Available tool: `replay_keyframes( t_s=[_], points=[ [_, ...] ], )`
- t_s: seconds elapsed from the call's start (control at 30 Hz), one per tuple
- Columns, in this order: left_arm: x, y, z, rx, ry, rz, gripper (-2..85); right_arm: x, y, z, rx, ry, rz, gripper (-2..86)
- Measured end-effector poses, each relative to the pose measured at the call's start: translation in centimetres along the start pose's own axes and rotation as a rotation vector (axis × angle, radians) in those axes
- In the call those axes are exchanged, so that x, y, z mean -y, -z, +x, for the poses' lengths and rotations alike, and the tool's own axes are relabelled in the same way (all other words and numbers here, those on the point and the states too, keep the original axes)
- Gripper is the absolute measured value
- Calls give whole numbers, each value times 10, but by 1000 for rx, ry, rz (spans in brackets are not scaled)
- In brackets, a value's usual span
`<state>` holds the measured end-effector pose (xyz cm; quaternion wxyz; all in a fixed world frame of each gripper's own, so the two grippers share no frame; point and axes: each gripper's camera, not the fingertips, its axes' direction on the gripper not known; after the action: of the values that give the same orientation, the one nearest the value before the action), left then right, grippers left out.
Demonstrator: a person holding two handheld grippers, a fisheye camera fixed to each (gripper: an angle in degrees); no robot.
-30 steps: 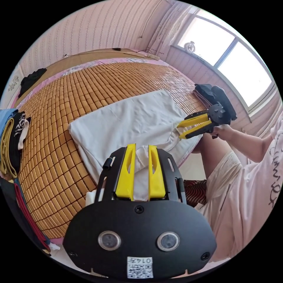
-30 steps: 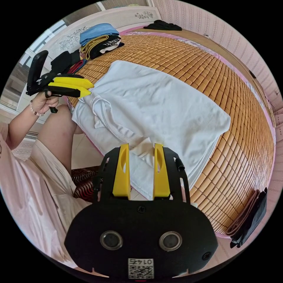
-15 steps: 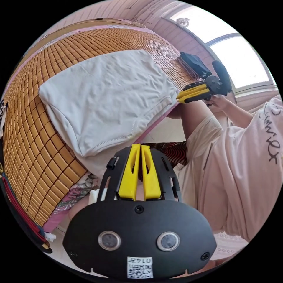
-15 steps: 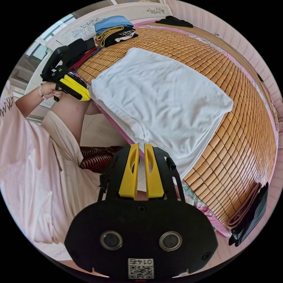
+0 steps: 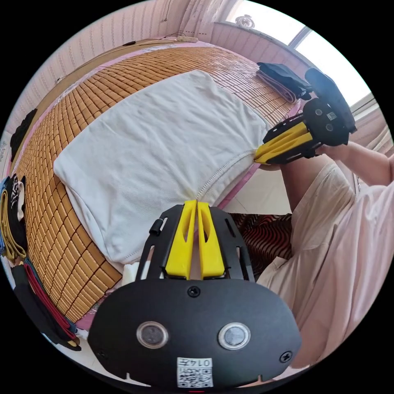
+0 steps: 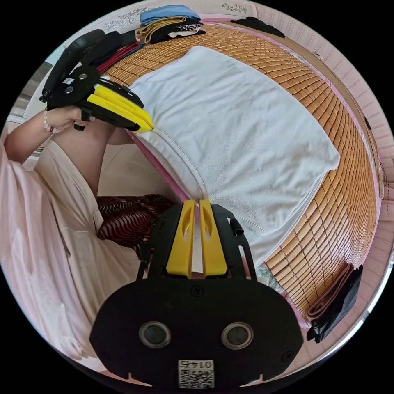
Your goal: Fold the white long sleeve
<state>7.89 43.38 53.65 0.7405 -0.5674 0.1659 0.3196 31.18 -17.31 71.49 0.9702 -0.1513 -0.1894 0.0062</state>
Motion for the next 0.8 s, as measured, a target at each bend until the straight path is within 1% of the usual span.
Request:
replay_keyframes(
  t_s=[0.1,0.17,0.33,0.4,0.47,0.6,0.67,0.77,0.8],
  points=[
    [-3,-7,6,6,-23,-50,-1,-1,-4,-3,6,11,-29,-4],
    [-6,-2,12,20,-47,-30,1,1,4,0,22,24,-13,-5],
    [4,8,28,3,-80,80,2,35,45,25,34,36,161,-9],
    [19,-3,36,-34,-90,108,0,72,49,42,-3,38,218,-9],
    [29,-12,42,-28,-101,128,-3,100,45,53,-40,13,238,-9],
    [36,-52,55,0,-141,54,-7,154,21,78,-53,-32,162,-9],
    [31,-59,58,-22,-144,91,-9,169,3,88,-8,-12,42,-9],
    [27,-65,56,-44,-114,101,-9,180,12,98,10,29,-32,-8],
    [26,-66,57,-43,-115,100,-8,183,19,100,-22,46,10,-7]
  ],
)
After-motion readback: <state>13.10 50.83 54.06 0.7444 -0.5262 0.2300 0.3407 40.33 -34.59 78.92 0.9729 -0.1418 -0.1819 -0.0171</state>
